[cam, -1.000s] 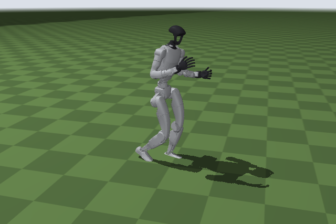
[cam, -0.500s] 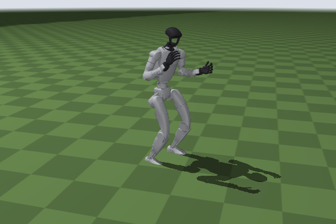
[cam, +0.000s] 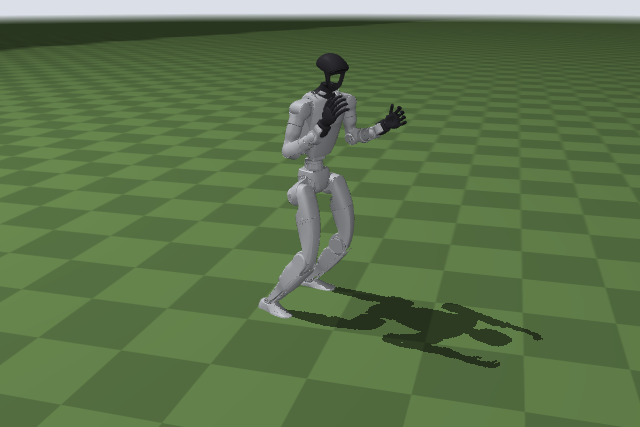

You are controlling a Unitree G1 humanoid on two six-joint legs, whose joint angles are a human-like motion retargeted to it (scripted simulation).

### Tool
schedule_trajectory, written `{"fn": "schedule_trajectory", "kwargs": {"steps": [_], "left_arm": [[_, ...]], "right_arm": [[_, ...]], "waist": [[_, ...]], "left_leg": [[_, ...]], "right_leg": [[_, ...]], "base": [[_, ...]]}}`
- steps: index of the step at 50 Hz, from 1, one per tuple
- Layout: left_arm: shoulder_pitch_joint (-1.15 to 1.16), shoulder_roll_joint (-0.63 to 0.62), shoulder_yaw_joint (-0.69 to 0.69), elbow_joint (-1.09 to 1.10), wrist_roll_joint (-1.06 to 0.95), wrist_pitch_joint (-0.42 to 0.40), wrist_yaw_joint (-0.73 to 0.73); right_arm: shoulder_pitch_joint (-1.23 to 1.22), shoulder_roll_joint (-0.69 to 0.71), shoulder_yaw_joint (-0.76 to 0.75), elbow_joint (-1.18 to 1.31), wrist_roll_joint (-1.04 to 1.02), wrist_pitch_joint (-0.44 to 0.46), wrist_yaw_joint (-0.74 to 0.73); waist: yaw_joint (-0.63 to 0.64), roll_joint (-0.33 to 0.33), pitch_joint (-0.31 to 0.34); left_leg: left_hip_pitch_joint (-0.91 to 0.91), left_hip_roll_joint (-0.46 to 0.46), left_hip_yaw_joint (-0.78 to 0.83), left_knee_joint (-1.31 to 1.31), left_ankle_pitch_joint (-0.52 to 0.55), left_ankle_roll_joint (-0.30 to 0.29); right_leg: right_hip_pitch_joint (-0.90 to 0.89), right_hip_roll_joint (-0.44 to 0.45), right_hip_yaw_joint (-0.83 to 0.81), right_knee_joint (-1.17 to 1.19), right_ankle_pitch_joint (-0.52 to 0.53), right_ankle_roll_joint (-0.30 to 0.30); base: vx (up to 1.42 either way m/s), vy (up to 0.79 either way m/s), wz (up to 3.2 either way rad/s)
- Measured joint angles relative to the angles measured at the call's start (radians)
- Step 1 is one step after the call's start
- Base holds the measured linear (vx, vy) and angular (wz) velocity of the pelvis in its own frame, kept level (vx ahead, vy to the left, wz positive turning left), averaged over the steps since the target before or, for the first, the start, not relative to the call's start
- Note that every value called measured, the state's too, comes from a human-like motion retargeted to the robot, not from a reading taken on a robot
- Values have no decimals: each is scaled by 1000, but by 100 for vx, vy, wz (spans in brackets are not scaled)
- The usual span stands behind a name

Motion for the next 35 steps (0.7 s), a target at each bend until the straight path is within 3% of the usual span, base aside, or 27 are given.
{"fn": "schedule_trajectory", "kwargs": {"steps": [6,12,17,25,29,35], "left_arm": [[23,-16,-70,-4,-3,12,-42],[-8,-45,-74,9,-45,17,-54],[-29,-36,-87,-26,-79,12,-31],[-63,12,-81,-137,-34,-41,103],[-79,9,-90,-181,-19,-36,132],[-64,-47,-94,-185,21,3,98]], "right_arm": [[10,2,12,54,-40,-10,-20],[39,54,0,97,-64,-32,-70],[79,78,12,89,-9,-39,-91],[39,77,92,-8,94,-69,-114],[10,52,143,-43,107,-80,-119],[11,-22,175,-50,35,-70,-88]], "waist": [[41,-23,16],[18,-52,34],[-6,-34,18],[36,-4,-38],[86,0,-60],[149,8,-16]], "left_leg": [[-9,-96,-52,106,-59,37],[51,-154,-114,109,-71,52],[141,-115,-168,25,18,5],[196,-77,-243,72,265,-105],[147,-25,-207,284,248,-89],[59,40,-201,650,150,-56]], "right_leg": [[-29,-78,-24,345,58,-60],[-143,-5,2,626,106,-113],[-202,96,-40,536,109,-114],[-130,226,-51,197,187,-60],[-78,250,-52,97,109,-84],[-30,287,-61,222,-198,-186]], "base": [[9,20,37],[26,13,42],[45,1,32],[50,-10,13],[50,-12,-1],[50,-4,-10]]}}
